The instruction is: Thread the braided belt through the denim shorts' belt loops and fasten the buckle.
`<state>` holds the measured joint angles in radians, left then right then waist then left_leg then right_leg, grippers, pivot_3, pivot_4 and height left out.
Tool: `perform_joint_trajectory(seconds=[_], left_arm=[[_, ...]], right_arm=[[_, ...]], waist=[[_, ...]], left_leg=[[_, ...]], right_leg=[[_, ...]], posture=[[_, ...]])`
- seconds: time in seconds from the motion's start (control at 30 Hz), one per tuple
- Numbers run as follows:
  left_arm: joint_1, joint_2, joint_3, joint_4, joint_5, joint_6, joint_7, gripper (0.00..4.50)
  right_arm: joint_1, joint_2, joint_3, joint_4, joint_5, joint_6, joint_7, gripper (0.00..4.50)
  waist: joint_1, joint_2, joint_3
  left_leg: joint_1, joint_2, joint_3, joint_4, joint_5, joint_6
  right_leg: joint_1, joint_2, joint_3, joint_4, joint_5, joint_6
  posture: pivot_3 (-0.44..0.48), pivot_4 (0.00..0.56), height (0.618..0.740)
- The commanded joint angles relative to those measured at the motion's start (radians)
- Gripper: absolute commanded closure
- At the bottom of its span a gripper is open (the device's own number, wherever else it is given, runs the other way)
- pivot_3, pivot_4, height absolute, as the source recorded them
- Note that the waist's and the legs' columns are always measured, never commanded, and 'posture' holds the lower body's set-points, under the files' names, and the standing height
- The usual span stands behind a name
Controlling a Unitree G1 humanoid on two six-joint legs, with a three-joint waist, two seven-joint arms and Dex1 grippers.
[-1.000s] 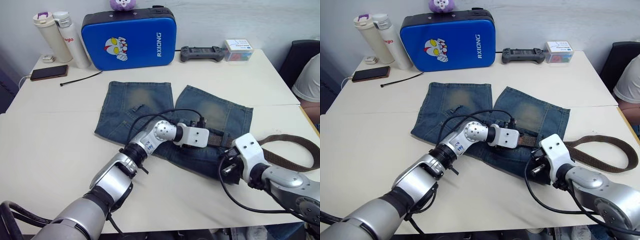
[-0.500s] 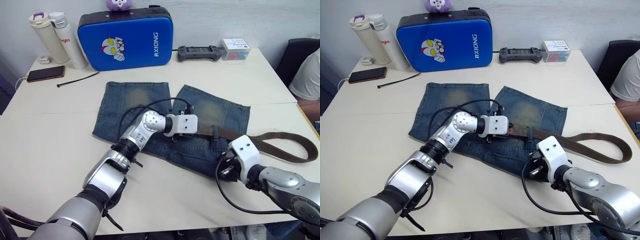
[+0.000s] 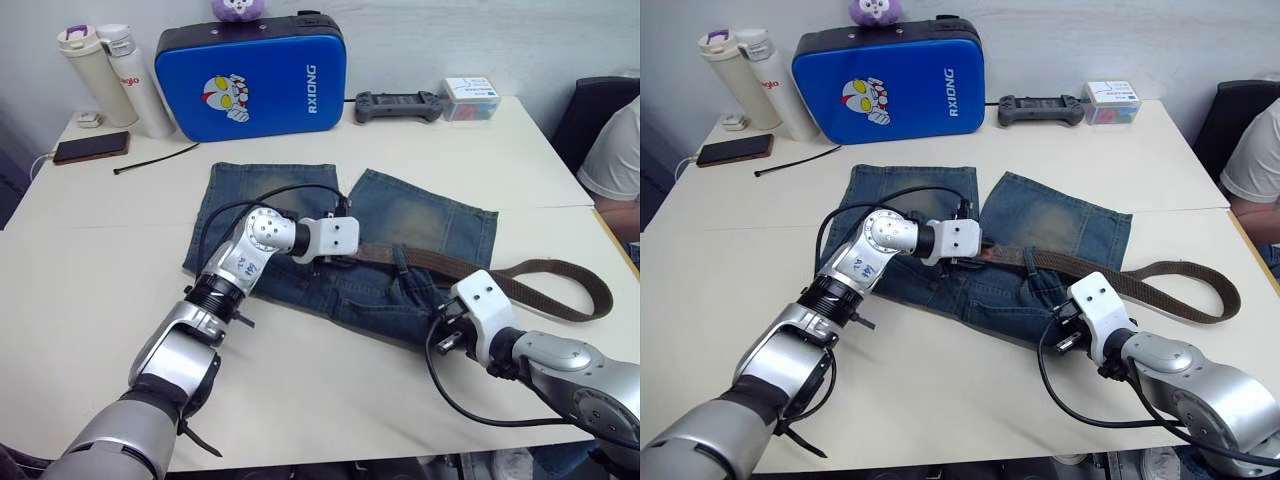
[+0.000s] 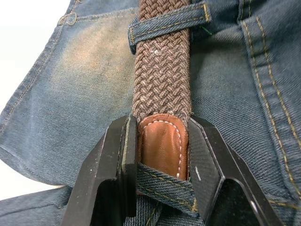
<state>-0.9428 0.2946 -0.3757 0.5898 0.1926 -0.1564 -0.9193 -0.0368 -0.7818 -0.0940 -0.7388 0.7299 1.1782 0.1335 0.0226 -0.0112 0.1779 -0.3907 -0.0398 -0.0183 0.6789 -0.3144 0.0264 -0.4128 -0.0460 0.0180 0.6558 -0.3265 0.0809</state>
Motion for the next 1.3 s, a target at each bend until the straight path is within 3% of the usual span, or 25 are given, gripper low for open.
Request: perform_joint_trajectory(seconds=[0.03, 0.13, 0.27, 0.53, 0.83, 1.1, 1.3], left_arm=[[-0.011, -0.028, 0.034, -0.022, -0.027, 0.024, 0.029, 3.33], [-0.016, -0.072, 0.029, -0.029, -0.03, 0.038, 0.042, 3.33], [-0.013, -0.124, 0.021, -0.037, -0.028, 0.052, 0.05, 3.34], [-0.015, -0.171, 0.005, -0.027, -0.013, 0.049, 0.057, 3.35], [-0.003, -0.127, 0.0, -0.013, 0.004, 0.018, 0.057, 3.35], [0.01, -0.007, 0.008, 0.023, 0.022, -0.039, 0.067, 3.35], [-0.009, -0.048, 0.039, 0.036, -0.019, -0.018, 0.109, 3.39]], right_arm=[[-0.044, 0.074, -0.066, -0.008, 0.04, -0.001, 0.002, 4.5], [-0.1, 0.162, -0.143, -0.021, 0.11, 0.002, -0.012, 4.5], [-0.136, 0.167, -0.165, -0.035, 0.121, 0.028, -0.022, 4.5], [-0.148, 0.098, -0.009, 0.064, -0.064, 0.009, -0.036, 4.5], [-0.072, 0.119, -0.036, 0.18, -0.176, -0.069, -0.015, 4.5], [-0.063, 0.17, -0.022, 0.17, -0.186, -0.06, -0.001, 4.5], [-0.081, 0.188, -0.008, 0.164, -0.194, -0.054, 0.012, 4.5]], waist=[[0.0, 0.0, 0.0], [0.001, 0.0, 0.0], [0.003, 0.0, 0.0], [0.002, 0.0, 0.0], [0.004, 0.0, 0.0], [0.002, -0.001, -0.001], [0.001, -0.001, -0.001]], left_leg=[[0.0, 0.0, 0.0, 0.0, 0.0, 0.0], [0.0, 0.0, 0.0, 0.001, 0.0, 0.0], [-0.001, 0.0, 0.0, 0.001, 0.0, 0.0], [-0.001, 0.0, 0.0, 0.001, 0.0, 0.0], [-0.001, -0.001, 0.001, 0.001, 0.0, -0.001], [0.0, 0.0, 0.001, 0.001, 0.0, -0.001], [0.0, 0.0, 0.001, 0.001, 0.0, -0.001]], right_leg=[[0.0, 0.0, 0.0, 0.0, 0.0, 0.0], [0.0, 0.0, 0.0, 0.001, 0.0, 0.0], [0.0, 0.0, 0.0, 0.0, 0.0, 0.0], [0.0, 0.0, 0.0, 0.0, 0.0, 0.0], [-0.001, 0.0, 0.001, 0.001, 0.0, 0.0], [-0.001, 0.0, 0.001, 0.001, 0.0, 0.0], [-0.001, 0.0, 0.001, 0.001, 0.0, 0.0]], posture=[[0.0, 0.15, 0.738], [0.0, 0.15, 0.738], [0.0, 0.15, 0.738], [0.0, 0.15, 0.738], [0.0, 0.15, 0.738], [0.0, 0.15, 0.738], [0.0, 0.15, 0.738]])
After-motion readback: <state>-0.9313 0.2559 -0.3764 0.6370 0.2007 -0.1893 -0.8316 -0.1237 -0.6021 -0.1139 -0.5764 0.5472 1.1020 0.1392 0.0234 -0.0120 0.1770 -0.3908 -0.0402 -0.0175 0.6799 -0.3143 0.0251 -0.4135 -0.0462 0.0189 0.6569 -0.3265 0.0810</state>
